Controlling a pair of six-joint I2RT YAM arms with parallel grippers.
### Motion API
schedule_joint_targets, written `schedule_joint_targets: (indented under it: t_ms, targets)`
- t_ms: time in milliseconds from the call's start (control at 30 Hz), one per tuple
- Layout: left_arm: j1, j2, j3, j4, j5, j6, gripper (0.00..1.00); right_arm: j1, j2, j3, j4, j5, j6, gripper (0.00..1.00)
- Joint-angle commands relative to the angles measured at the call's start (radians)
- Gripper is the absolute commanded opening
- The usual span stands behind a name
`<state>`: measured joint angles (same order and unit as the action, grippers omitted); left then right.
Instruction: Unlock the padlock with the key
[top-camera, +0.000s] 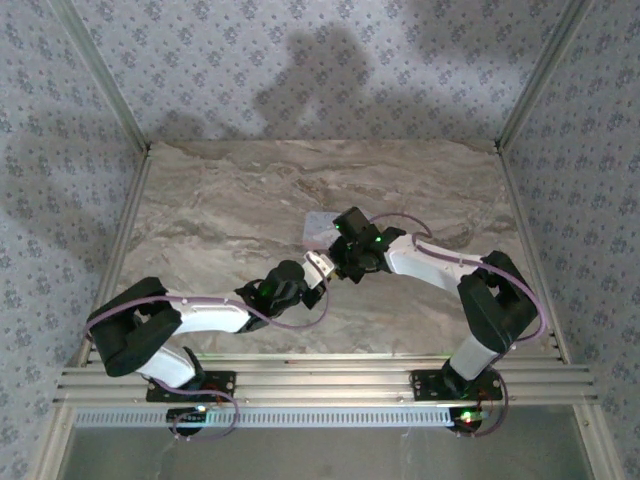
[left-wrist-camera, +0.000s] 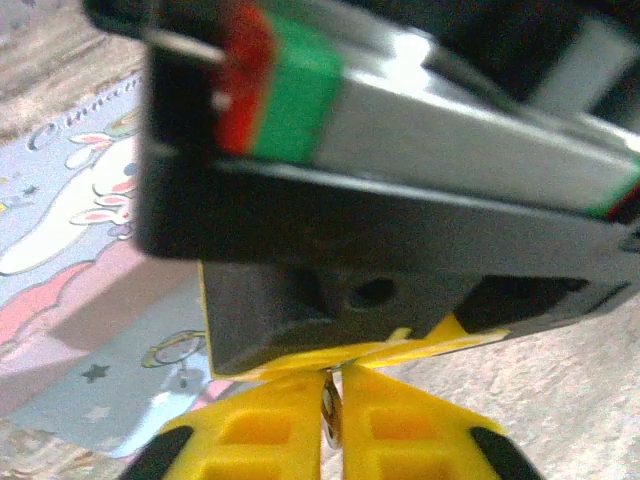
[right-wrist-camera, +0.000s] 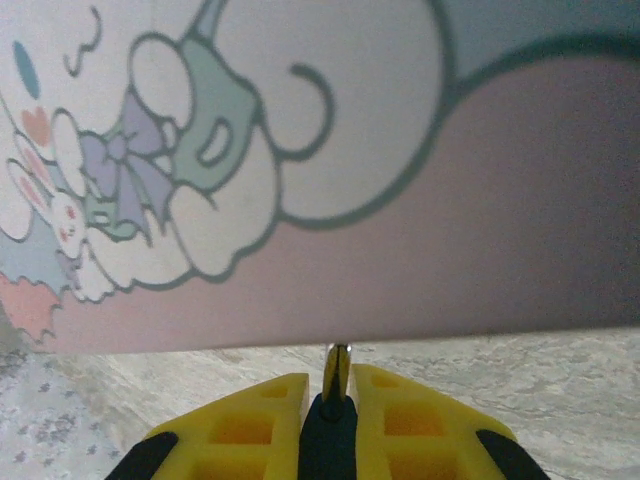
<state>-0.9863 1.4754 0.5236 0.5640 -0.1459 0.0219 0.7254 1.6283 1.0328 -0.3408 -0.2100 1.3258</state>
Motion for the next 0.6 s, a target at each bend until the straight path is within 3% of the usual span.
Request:
schedule_joint_targets:
  t_ms: [0, 167, 367, 567]
  targets:
    - [0.0, -0.045, 0.025, 0.026, -0.014, -0.024, 0.25, 0.004, -0.019, -0.03, -0.122, 0.041, -0.129, 0.0]
    - [0.022, -0.114, -0.014, -0.032, 0.02, -0.101, 0.38, -0.018, -0.036, -0.074, -0.148, 0.024, -0.29, 0.0]
    - [0.105, -0.176, -0.029, -0.096, 0.126, -0.208, 0.39, -0.05, -0.095, -0.133, -0.159, 0.013, -0.42, 0.0]
    - [0.16, -0.139, 0.044, -0.168, 0.191, -0.258, 0.39, -0.113, -0.173, -0.234, -0.094, -0.025, -0.425, 0.0]
